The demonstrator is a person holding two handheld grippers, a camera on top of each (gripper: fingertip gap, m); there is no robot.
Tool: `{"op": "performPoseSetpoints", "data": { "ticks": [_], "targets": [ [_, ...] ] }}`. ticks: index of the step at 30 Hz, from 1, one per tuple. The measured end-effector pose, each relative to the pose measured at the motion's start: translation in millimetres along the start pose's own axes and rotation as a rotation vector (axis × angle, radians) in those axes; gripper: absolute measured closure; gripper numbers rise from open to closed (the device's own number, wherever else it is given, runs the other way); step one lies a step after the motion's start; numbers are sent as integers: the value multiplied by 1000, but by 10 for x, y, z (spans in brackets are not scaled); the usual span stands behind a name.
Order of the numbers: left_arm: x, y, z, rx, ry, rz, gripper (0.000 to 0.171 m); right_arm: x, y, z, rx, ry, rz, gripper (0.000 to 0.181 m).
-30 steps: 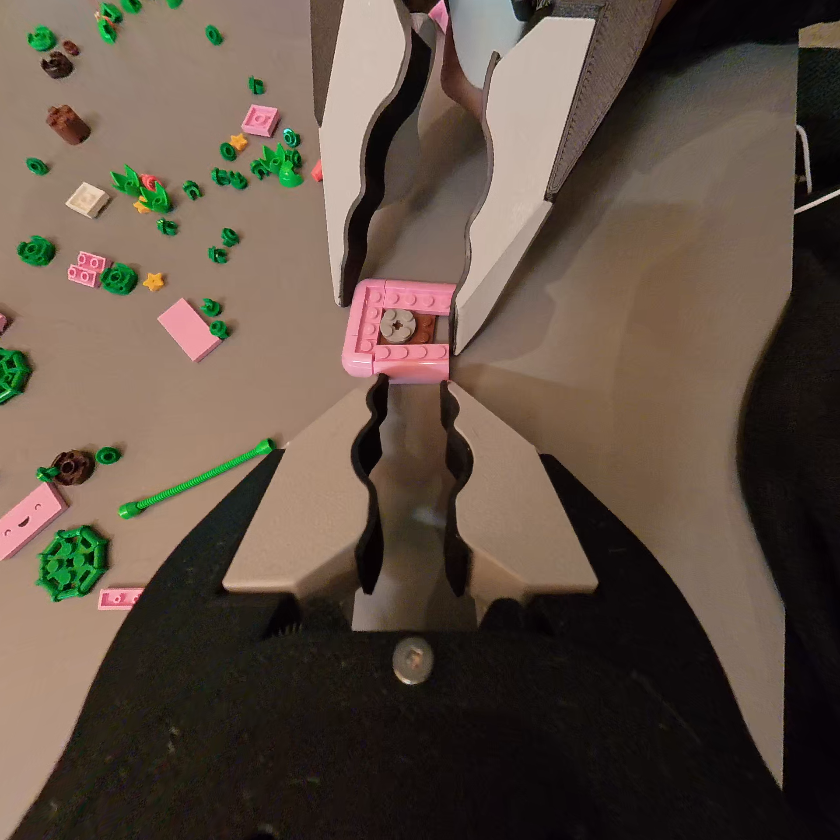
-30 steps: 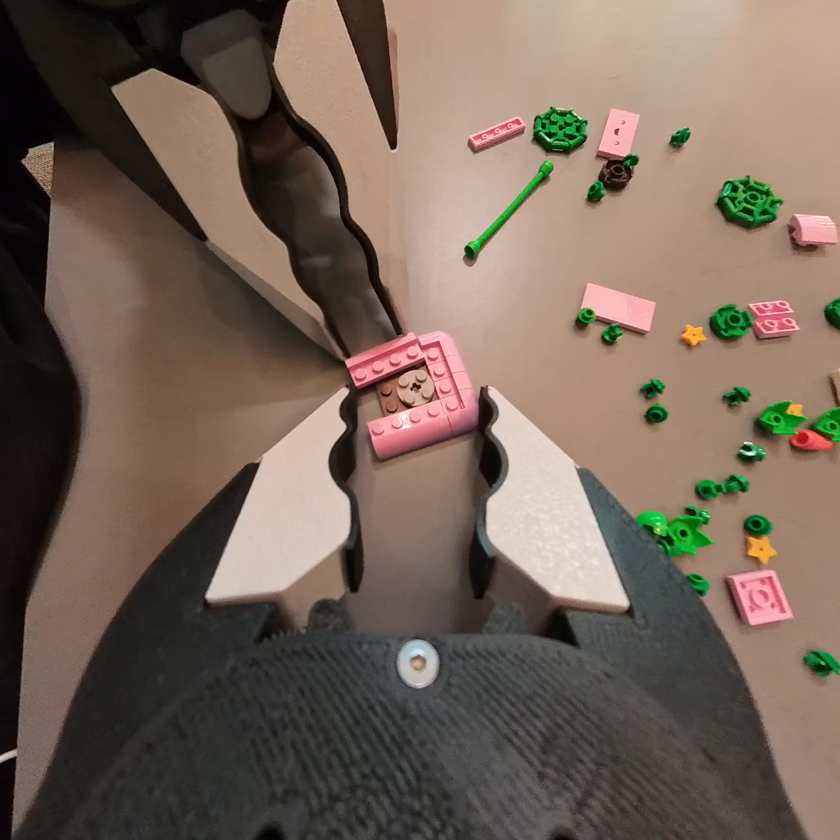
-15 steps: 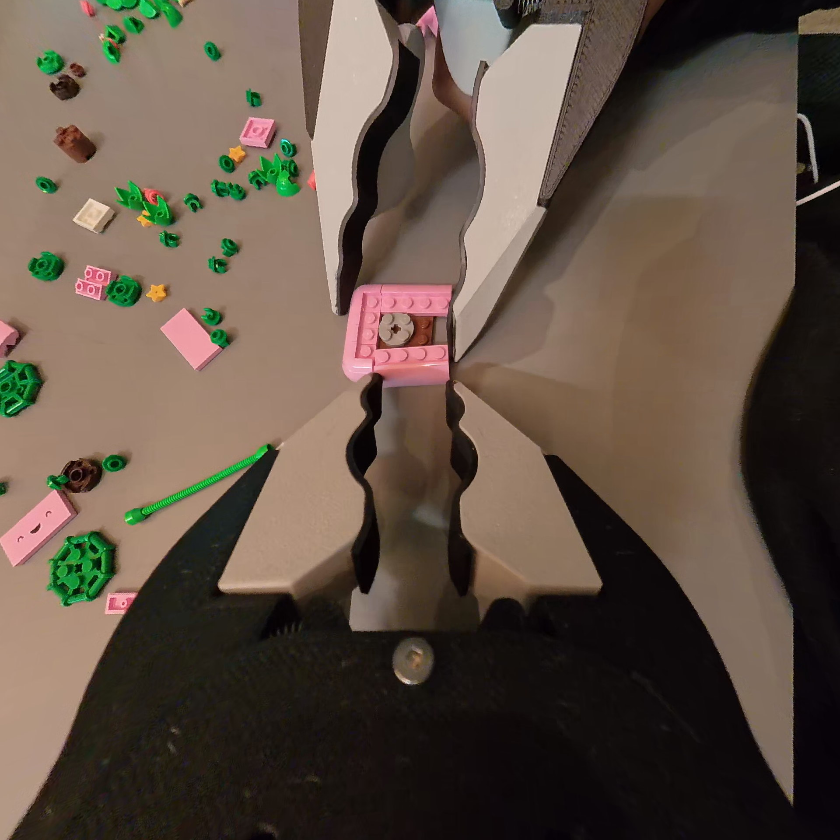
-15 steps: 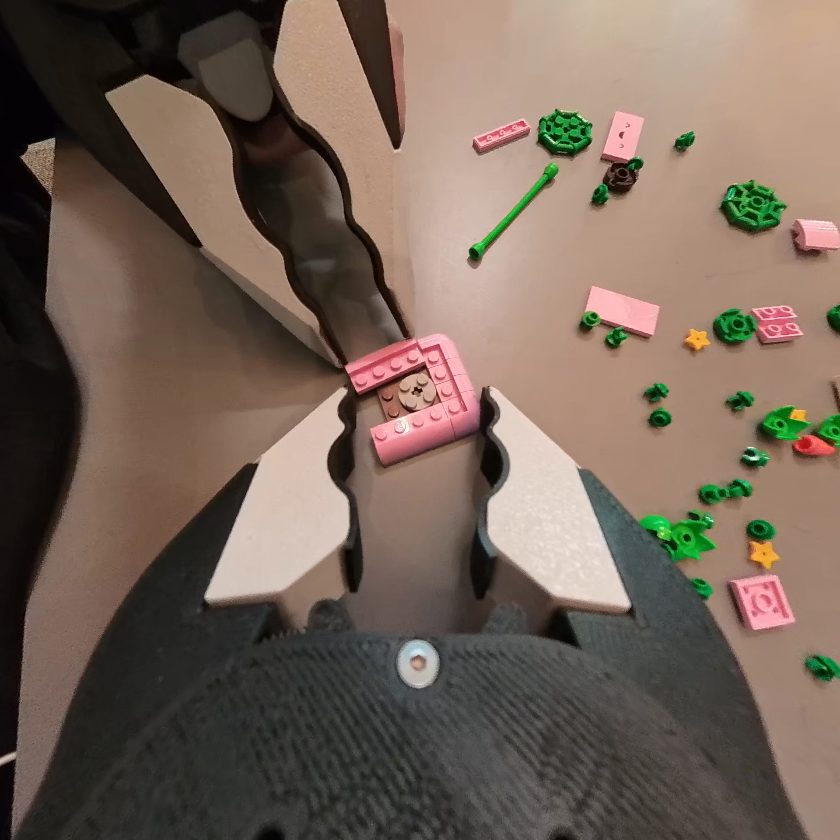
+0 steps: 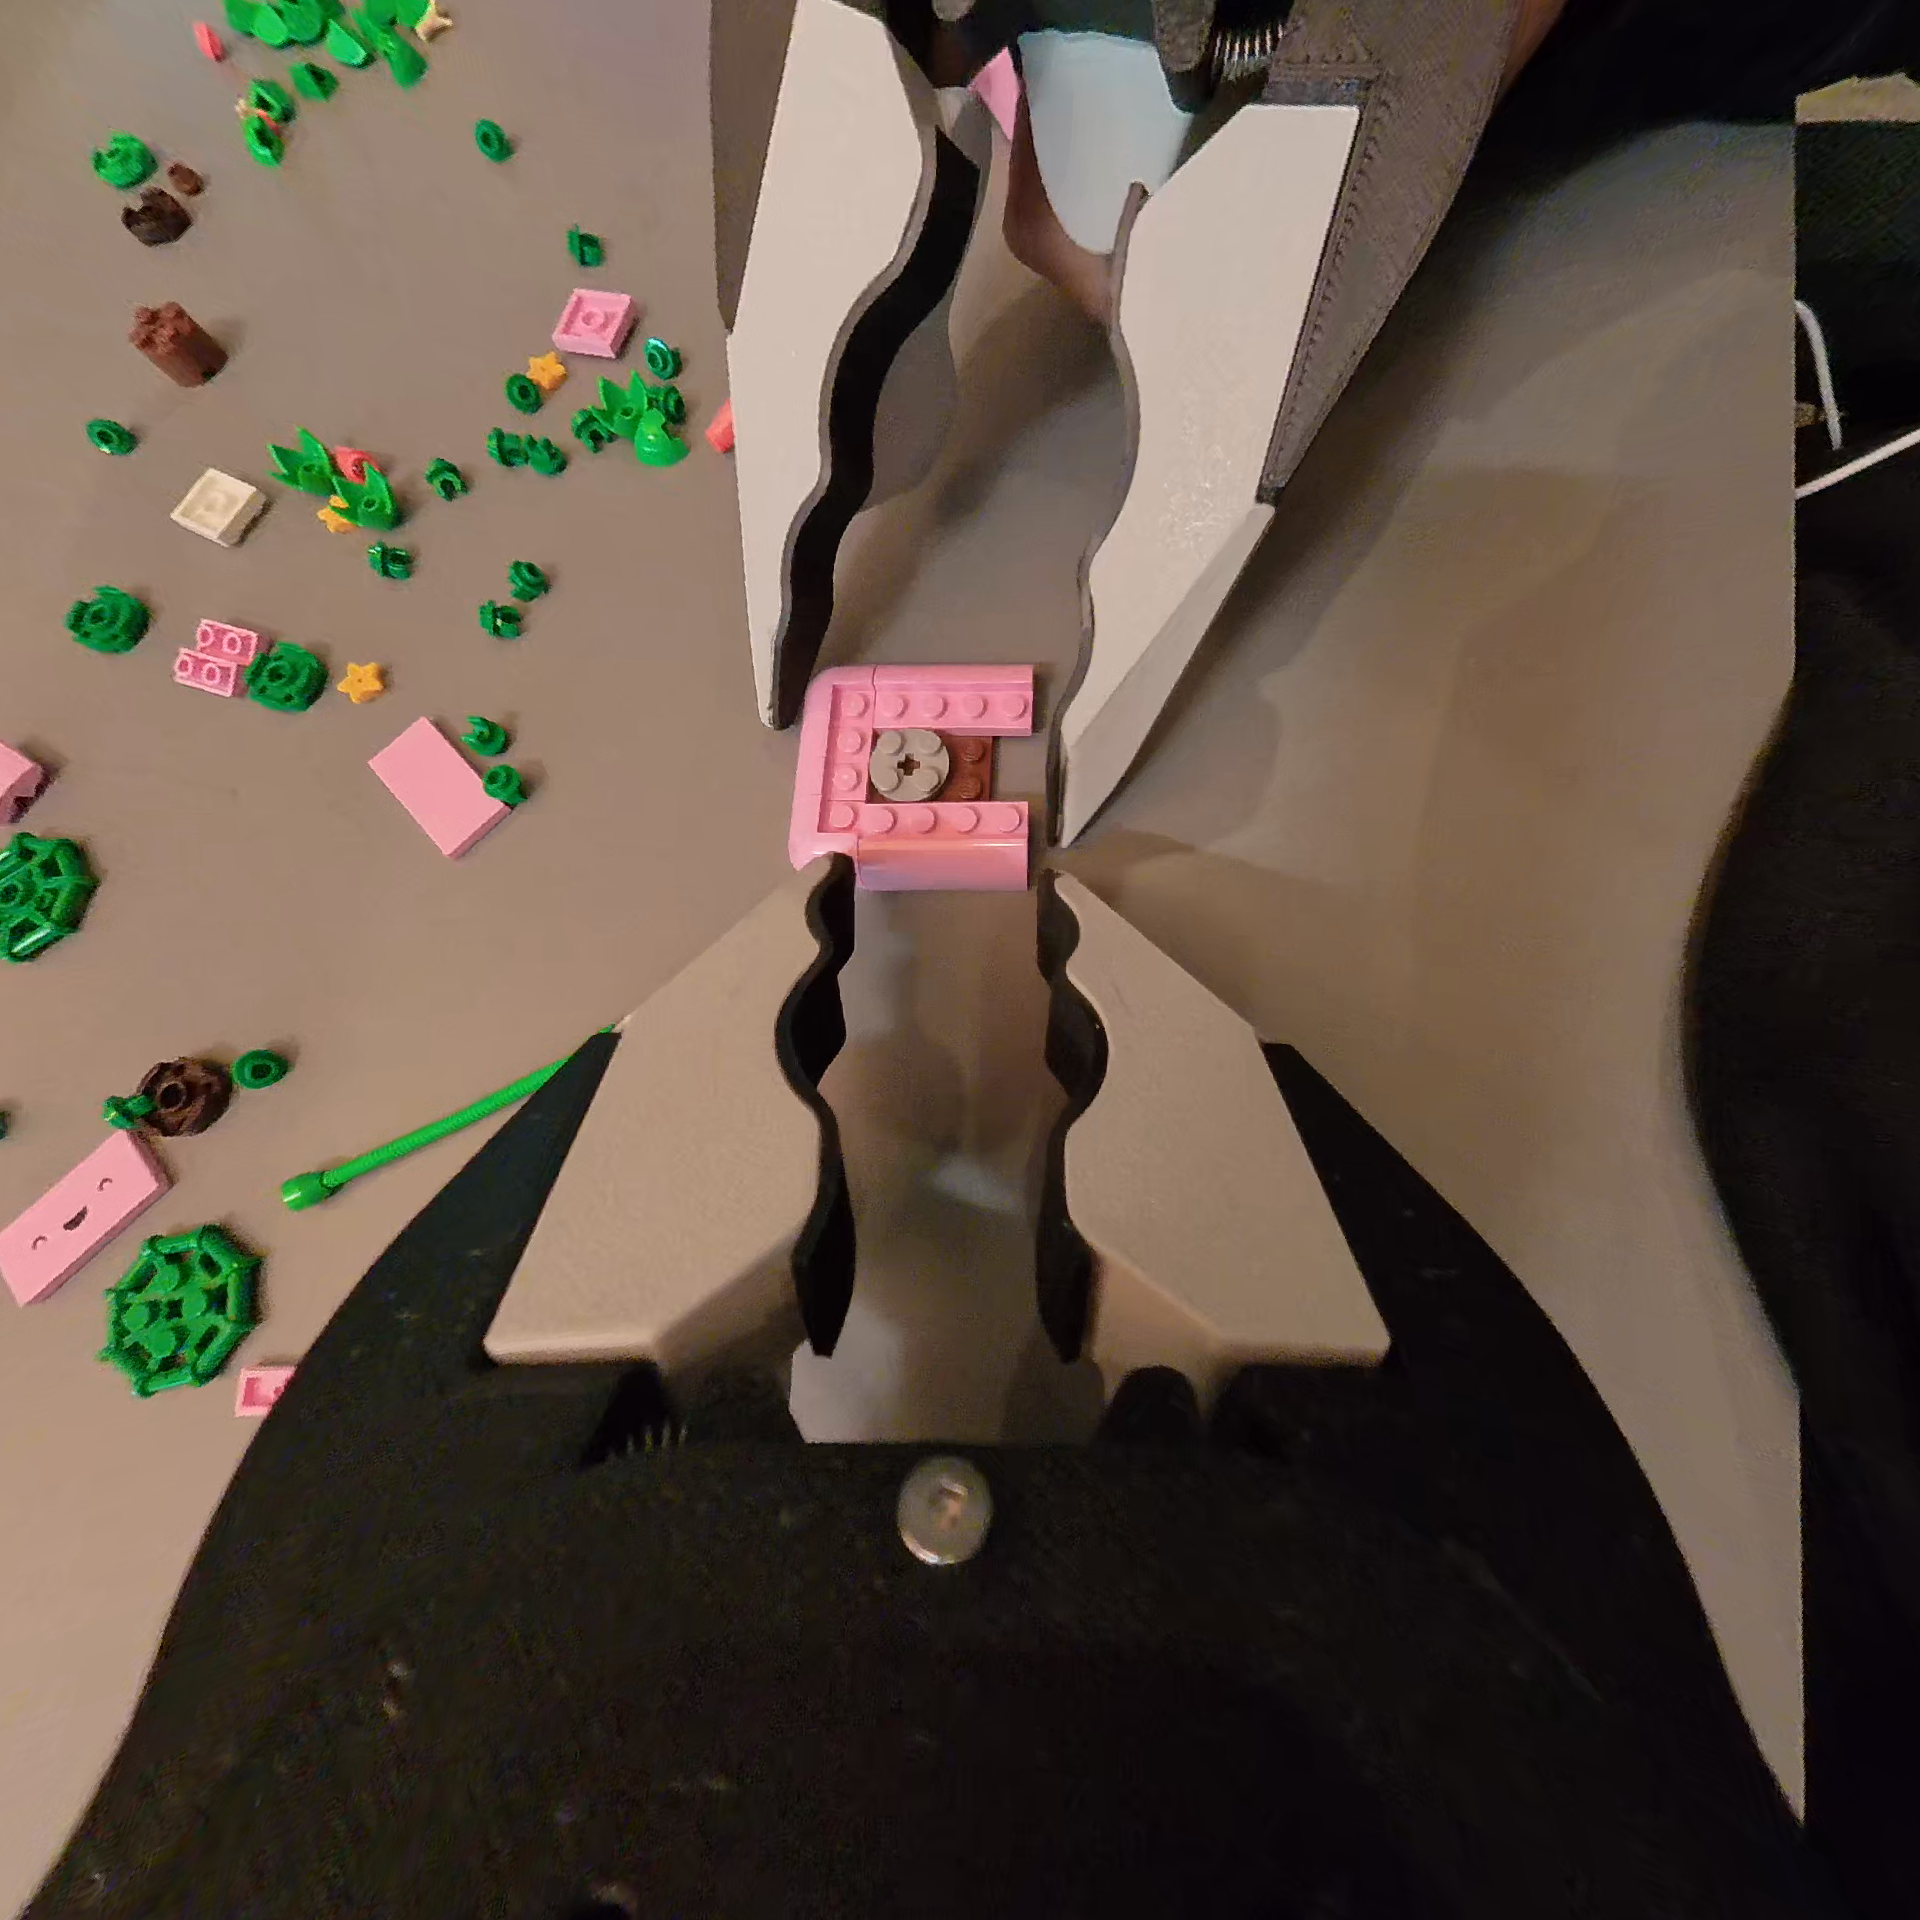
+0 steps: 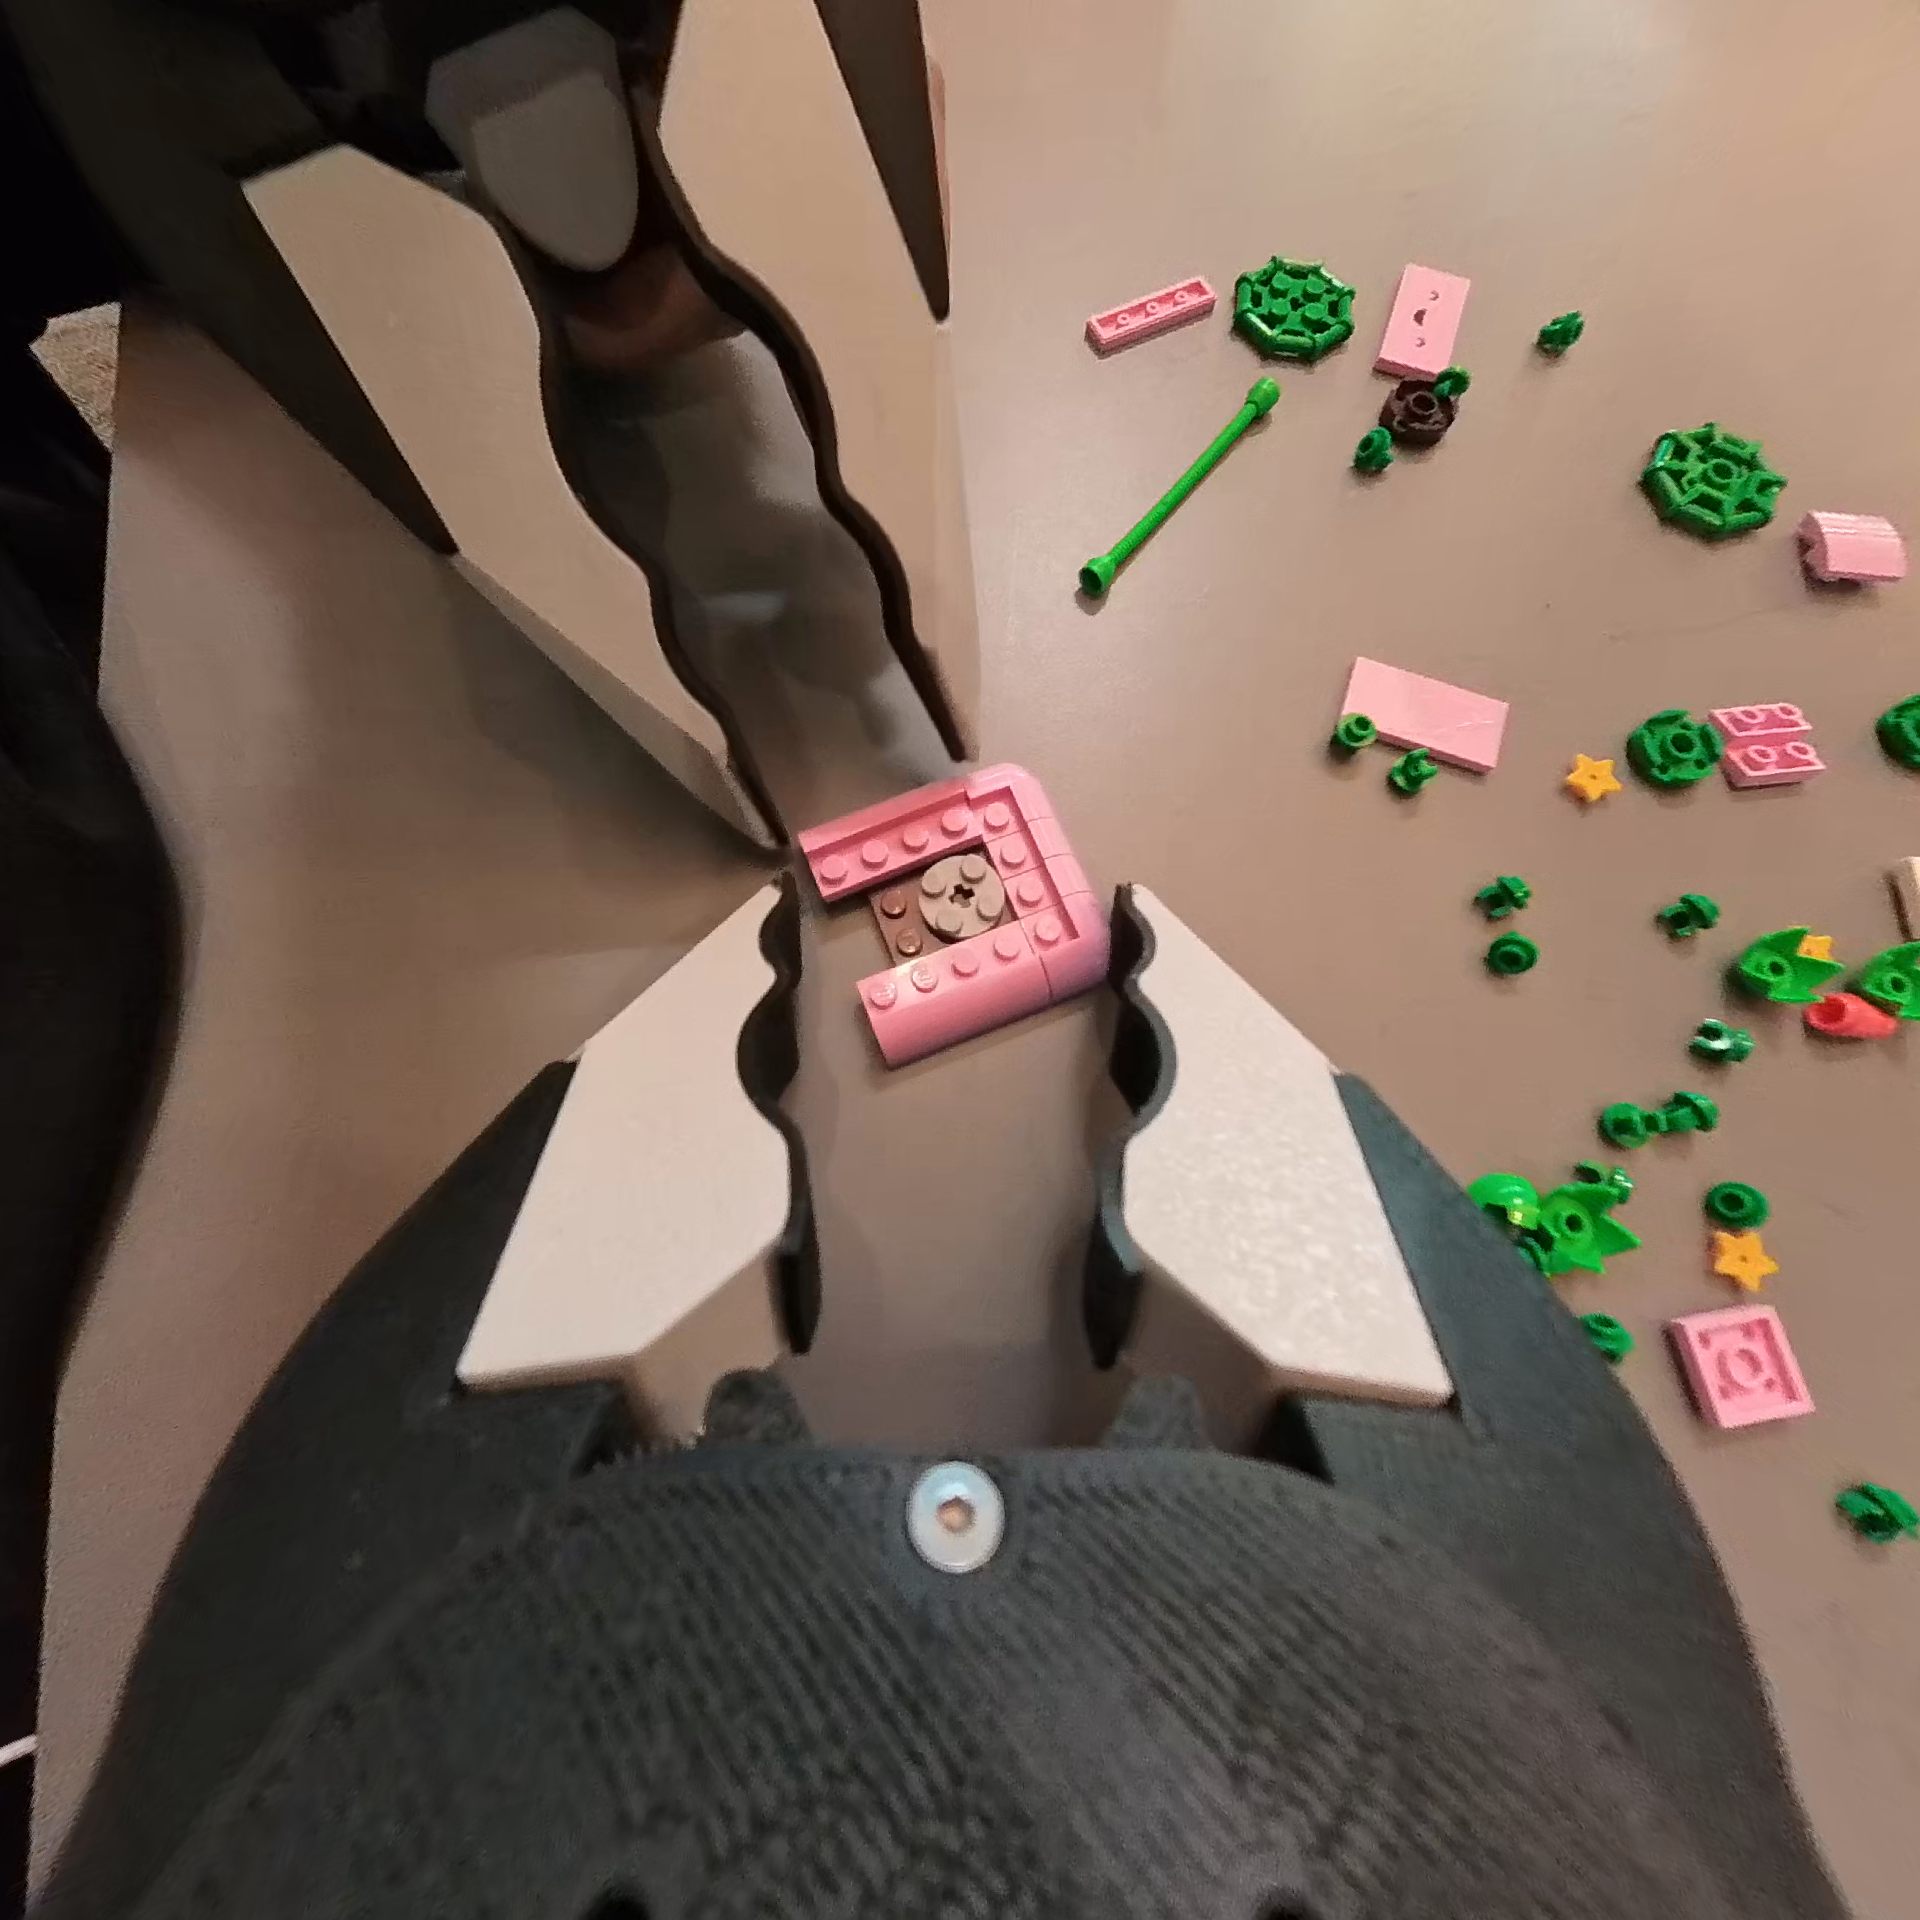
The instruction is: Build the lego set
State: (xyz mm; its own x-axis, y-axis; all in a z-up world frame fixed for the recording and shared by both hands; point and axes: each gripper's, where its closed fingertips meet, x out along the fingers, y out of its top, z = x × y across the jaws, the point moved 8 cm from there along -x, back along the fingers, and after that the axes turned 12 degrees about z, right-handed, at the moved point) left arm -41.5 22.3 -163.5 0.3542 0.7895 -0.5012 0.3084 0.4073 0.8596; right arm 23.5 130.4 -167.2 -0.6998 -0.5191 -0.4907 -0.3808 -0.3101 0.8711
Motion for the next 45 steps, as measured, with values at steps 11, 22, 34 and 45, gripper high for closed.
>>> {"op": "performPoseSetpoints", "data": {
  "ticks": [11,22,34,45],
  "targets": [
    [21,-3,27,25,1,-15,139,-3,-6,-14,15,9,-3,122],
    [26,8,35,30,9,-7,142,0,-4,-22,14,12,-3,122],
    [-1,31,16,11,20,26,141,1,-5,-25,13,13,-3,122],
    [-11,8,5,-3,23,8,141,-1,-6,-31,11,18,-3,122]
  ]
}}
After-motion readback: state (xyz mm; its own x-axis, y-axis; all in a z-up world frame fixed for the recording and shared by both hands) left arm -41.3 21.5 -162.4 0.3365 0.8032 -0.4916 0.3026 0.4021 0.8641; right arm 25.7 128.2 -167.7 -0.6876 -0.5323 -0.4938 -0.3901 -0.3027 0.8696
